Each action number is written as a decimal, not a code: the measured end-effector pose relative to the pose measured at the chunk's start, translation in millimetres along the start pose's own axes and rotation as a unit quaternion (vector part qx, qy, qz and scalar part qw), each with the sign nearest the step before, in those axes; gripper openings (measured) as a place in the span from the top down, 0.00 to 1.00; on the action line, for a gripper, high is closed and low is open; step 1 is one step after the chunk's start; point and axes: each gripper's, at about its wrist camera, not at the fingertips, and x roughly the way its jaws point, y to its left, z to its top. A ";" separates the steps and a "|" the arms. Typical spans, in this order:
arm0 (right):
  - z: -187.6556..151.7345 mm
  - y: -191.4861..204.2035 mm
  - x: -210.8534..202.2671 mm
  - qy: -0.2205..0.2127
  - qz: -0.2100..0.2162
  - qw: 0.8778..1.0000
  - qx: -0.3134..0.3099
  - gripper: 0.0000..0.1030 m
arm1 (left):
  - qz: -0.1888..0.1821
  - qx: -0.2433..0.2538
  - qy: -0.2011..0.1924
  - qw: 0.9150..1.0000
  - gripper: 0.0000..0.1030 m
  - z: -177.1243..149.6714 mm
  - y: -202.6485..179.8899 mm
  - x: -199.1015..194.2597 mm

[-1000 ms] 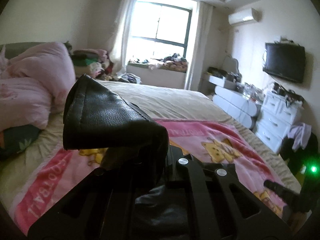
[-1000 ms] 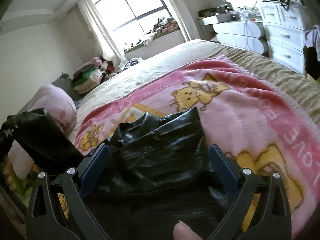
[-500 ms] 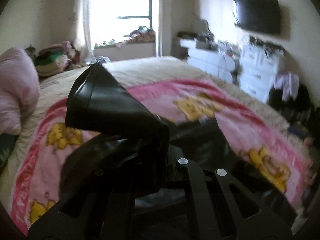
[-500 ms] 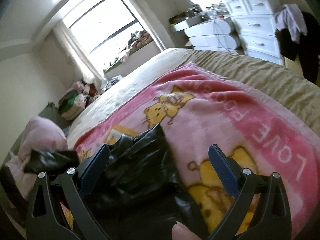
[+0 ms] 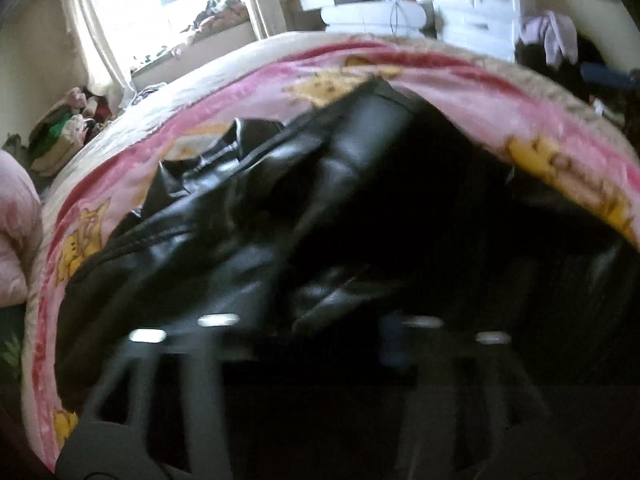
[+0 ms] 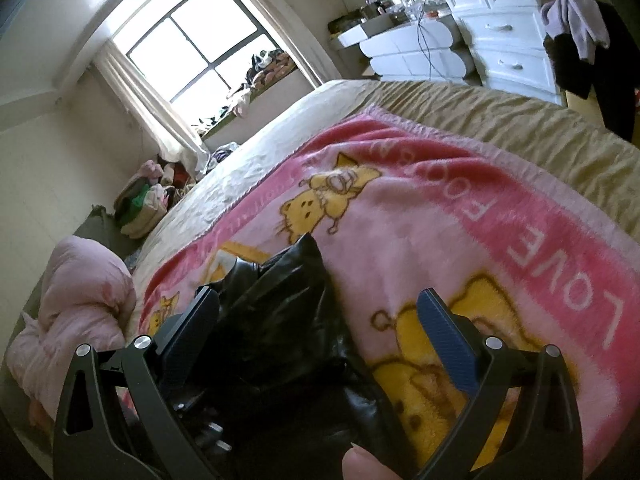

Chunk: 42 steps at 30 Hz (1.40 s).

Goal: Fold large clothes

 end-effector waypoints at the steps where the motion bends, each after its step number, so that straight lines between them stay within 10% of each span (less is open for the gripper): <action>1: -1.2 0.0 2.9 0.005 0.004 1.000 0.003 0.04 | 0.001 0.007 0.004 1.000 0.36 -2.8 -2.5 1.2; 10: -20.3 27.4 37.7 0.078 0.056 0.995 -0.022 0.04 | -0.069 -0.045 -0.006 0.997 0.11 -29.7 25.8 -49.5; 16: -41.4 65.6 87.1 0.149 0.069 0.985 -0.060 0.07 | -0.014 -0.130 -0.029 0.991 0.10 -48.8 108.7 -84.8; 20: -52.1 77.7 118.0 0.182 0.062 0.979 -0.066 0.28 | 0.028 -0.215 -0.025 0.976 0.10 -60.0 178.9 -91.1; 24: -63.0 88.0 127.4 0.175 0.068 0.978 -0.089 0.82 | 0.040 -0.291 -0.025 0.956 0.09 -66.3 234.3 -94.7; 30: -50.6 124.7 84.4 0.075 0.096 0.976 -0.182 0.90 | 0.030 -0.369 -0.044 0.928 0.09 -63.4 274.2 -91.0; 32: -45.9 130.8 68.4 0.042 0.094 0.972 -0.209 0.90 | 0.019 -0.380 -0.046 0.924 0.18 -57.0 276.3 -83.1; 37: -36.7 120.4 64.8 0.033 0.068 0.972 -0.220 0.90 | -0.002 -0.379 -0.032 0.925 0.77 -38.1 265.1 -48.6; 42: -30.5 99.8 77.6 0.055 0.051 0.980 -0.186 0.90 | -0.004 -0.365 0.024 0.931 0.96 -36.4 243.4 -0.4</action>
